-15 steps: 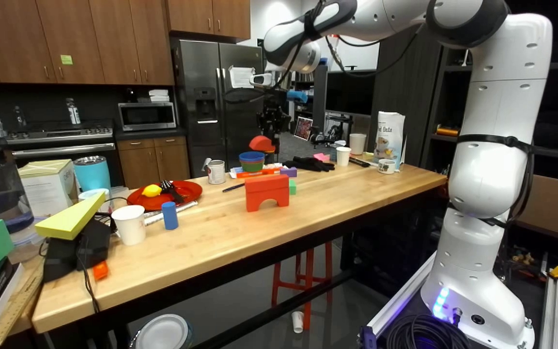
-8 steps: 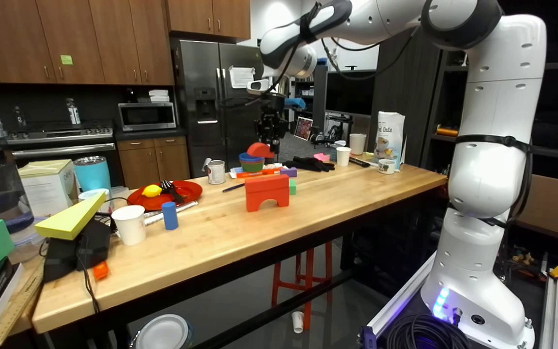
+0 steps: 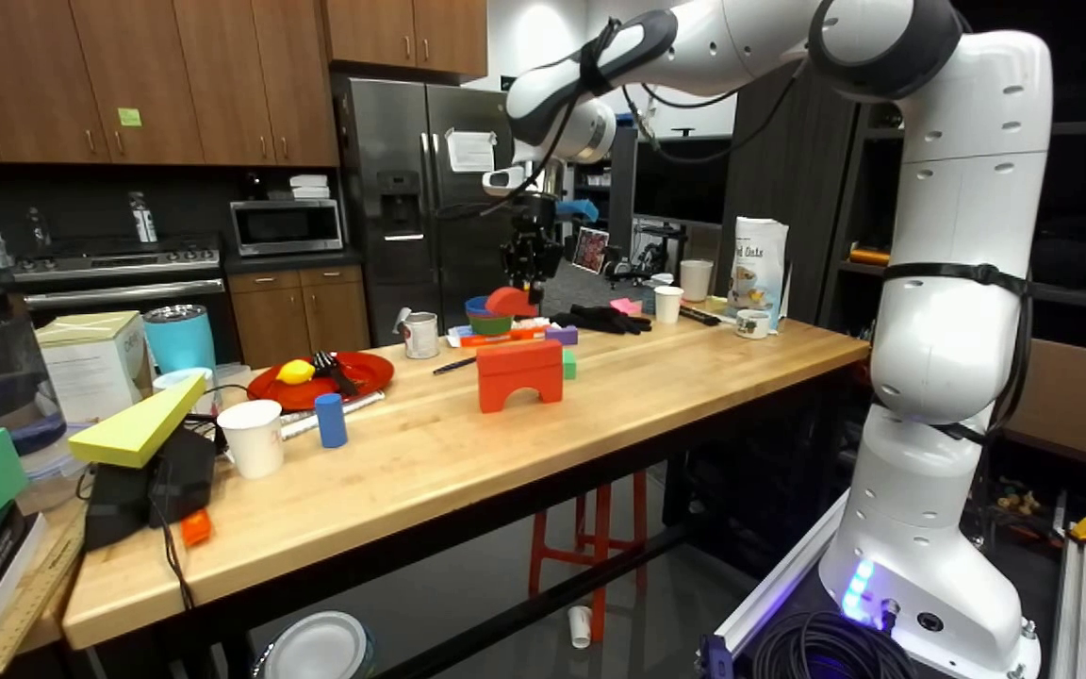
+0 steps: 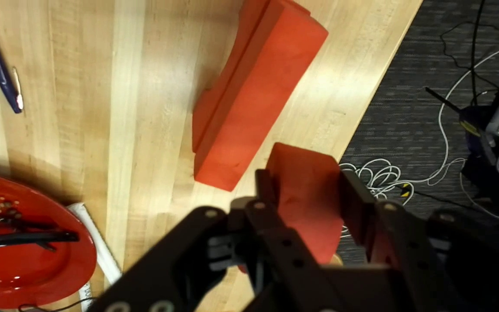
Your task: Put the right orange block on the left orange block
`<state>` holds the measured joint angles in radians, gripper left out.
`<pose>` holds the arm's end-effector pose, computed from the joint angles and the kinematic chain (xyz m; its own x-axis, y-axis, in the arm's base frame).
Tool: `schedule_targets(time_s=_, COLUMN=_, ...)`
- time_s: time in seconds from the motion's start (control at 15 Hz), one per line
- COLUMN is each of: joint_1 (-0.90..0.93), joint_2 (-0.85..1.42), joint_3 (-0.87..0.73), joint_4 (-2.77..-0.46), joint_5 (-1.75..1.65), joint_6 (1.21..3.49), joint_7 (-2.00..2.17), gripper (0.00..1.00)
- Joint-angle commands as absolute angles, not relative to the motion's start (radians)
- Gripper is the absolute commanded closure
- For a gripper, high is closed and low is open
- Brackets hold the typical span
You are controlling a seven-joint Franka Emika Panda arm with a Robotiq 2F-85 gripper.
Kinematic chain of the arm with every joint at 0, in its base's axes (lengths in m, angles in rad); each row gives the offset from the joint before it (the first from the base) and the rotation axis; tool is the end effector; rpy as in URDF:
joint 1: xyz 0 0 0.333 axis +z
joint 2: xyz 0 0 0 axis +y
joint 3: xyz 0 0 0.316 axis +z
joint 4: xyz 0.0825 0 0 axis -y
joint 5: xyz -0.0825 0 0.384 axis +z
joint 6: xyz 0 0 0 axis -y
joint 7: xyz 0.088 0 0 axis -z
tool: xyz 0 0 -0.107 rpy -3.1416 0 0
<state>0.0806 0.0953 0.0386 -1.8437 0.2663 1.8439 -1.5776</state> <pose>0.5721 0.0889 0.4663 -0.0272 0.9679 0.2498 0.9933 0.0543 -0.1023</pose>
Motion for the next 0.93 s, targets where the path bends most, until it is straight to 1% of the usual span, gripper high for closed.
schedule_targets(time_s=0.0, joint_1=0.061, joint_2=0.112, joint_3=0.051, joint_4=-1.828, joint_5=0.260, joint_6=1.821, joint_7=-1.542, gripper=0.84)
schedule_targets(time_s=0.87, joint_1=0.053, joint_2=0.164, joint_3=0.062, joint_4=-1.824, joint_5=0.262, joint_6=1.784, joint_7=-1.487, gripper=0.84)
